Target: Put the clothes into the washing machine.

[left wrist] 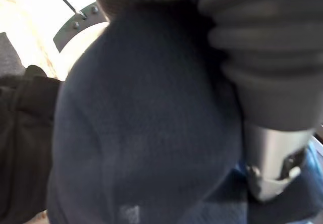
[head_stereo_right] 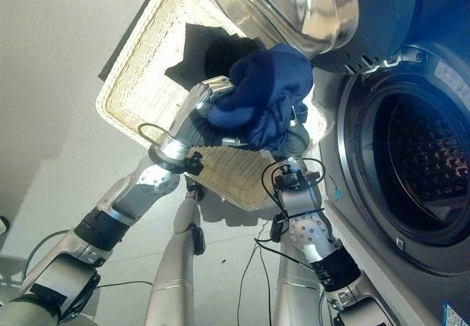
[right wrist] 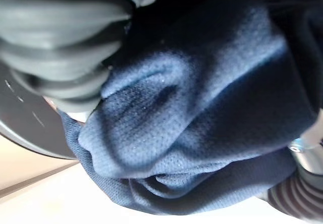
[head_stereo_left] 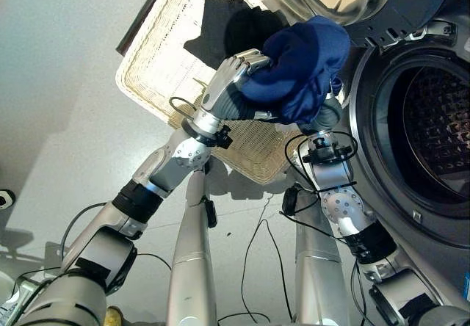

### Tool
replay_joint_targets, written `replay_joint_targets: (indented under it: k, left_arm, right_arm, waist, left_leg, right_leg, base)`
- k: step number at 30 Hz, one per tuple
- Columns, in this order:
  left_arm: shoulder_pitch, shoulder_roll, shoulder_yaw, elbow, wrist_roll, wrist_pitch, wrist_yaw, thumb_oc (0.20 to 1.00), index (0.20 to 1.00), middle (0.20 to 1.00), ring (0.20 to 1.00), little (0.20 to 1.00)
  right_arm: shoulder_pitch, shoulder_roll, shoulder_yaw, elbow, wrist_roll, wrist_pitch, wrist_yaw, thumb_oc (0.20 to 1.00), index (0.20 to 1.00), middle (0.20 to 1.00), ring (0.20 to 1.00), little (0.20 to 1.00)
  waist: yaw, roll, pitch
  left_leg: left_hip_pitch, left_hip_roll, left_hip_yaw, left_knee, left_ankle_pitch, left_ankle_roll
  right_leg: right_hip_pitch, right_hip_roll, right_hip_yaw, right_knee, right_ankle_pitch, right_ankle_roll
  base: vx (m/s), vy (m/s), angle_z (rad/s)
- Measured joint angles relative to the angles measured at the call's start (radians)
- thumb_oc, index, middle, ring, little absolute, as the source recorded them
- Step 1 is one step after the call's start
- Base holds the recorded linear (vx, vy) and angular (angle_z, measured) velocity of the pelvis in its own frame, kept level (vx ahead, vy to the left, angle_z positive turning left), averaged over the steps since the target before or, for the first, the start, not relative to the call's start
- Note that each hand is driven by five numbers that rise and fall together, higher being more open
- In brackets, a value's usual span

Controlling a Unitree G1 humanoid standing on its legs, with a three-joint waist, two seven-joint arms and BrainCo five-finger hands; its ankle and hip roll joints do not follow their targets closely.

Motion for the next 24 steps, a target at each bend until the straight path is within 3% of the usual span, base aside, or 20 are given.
replay_joint_targets:
  k: [3,14,24]
  left_arm:
    - [0.02,-0.029,0.009,0.007,-0.08,-0.011,0.029,1.0,1.0,1.0,1.0,1.0]
    - [0.133,-0.147,0.16,0.056,-0.141,-0.078,0.369,1.0,1.0,1.0,1.0,1.0]
    - [0.138,-0.155,0.164,0.055,-0.122,-0.116,0.428,1.0,1.0,1.0,1.0,1.0]
  right_arm:
    - [-0.007,0.017,-0.002,0.002,-0.018,-0.014,0.007,0.2,0.2,0.2,0.2,0.2]
    - [-0.058,0.095,-0.025,-0.001,-0.058,-0.062,0.044,0.2,0.2,0.2,0.2,0.2]
    - [-0.053,0.094,-0.026,-0.001,-0.065,-0.062,0.042,0.2,0.2,0.2,0.2,0.2]
  waist:
    - [0.005,0.0,0.0]
    - [0.004,0.0,0.0]
    - [0.001,0.0,0.0]
  left_leg:
    - [0.001,-0.001,-0.001,0.0,0.0,0.0]
    - [-0.003,-0.001,-0.006,-0.002,0.0,0.0]
    - [-0.008,-0.001,-0.009,-0.002,0.001,0.0]
  right_leg:
    - [0.001,-0.001,0.0,0.0,0.0,0.0]
    - [0.001,0.0,-0.005,-0.001,-0.001,0.001]
    - [0.001,-0.001,-0.01,-0.003,-0.001,0.001]
  base:
    - [0.0,0.0,0.0]
    - [0.0,-0.009,0.0]
    - [0.0,0.0,0.0]
